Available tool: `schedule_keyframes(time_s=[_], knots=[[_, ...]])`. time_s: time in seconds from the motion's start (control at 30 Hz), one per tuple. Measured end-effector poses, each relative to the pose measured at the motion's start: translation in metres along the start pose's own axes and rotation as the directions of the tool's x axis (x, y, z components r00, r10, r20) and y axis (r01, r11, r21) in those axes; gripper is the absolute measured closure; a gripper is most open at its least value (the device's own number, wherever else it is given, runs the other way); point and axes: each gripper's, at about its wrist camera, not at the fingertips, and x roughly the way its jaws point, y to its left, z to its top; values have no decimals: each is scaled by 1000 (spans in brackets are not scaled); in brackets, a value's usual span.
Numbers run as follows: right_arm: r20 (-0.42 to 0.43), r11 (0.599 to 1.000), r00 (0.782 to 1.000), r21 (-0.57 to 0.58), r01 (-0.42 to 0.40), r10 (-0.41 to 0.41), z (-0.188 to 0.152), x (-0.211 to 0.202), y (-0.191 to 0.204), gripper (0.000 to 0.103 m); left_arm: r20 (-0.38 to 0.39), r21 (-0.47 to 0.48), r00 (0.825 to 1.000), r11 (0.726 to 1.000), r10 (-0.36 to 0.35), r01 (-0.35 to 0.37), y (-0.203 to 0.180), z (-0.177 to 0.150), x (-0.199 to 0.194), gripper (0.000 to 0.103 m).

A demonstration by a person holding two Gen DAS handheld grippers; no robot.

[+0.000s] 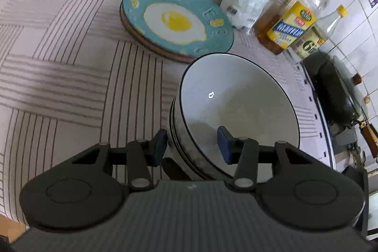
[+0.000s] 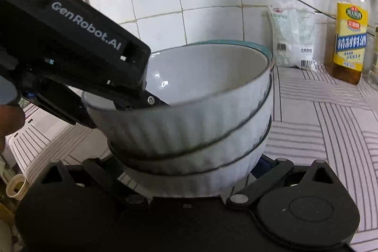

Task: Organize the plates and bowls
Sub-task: 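Lift the bowl stack onto the blue egg plate stack and release it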

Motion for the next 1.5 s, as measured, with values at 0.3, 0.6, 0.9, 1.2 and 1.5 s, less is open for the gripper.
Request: schedule_keyframes(time_s=[0.3, 0.6, 0.9, 1.2, 1.5], knots=[[48, 998, 999, -51, -23, 25, 48, 4, -14, 0, 69, 57, 997, 998, 21, -25, -20, 44, -18, 58], [47, 993, 996, -93, -70, 75, 92, 28, -28, 0, 125, 52, 988, 994, 92, -99, -25, 83, -15, 58], [62, 983, 990, -138, -120, 130, 116, 65, -35, 0, 129, 67, 977, 982, 168, -178, -19, 121, 4, 58], [6, 984, 991, -120, -135, 137, 122, 103, -49, 0, 84, 24, 976, 979, 202, -204, -9, 145, 42, 58], [-26, 990, 991, -57, -131, 130, 119, 121, -62, 0, 84, 56, 970, 971, 227, -232, -9, 149, 60, 59]])
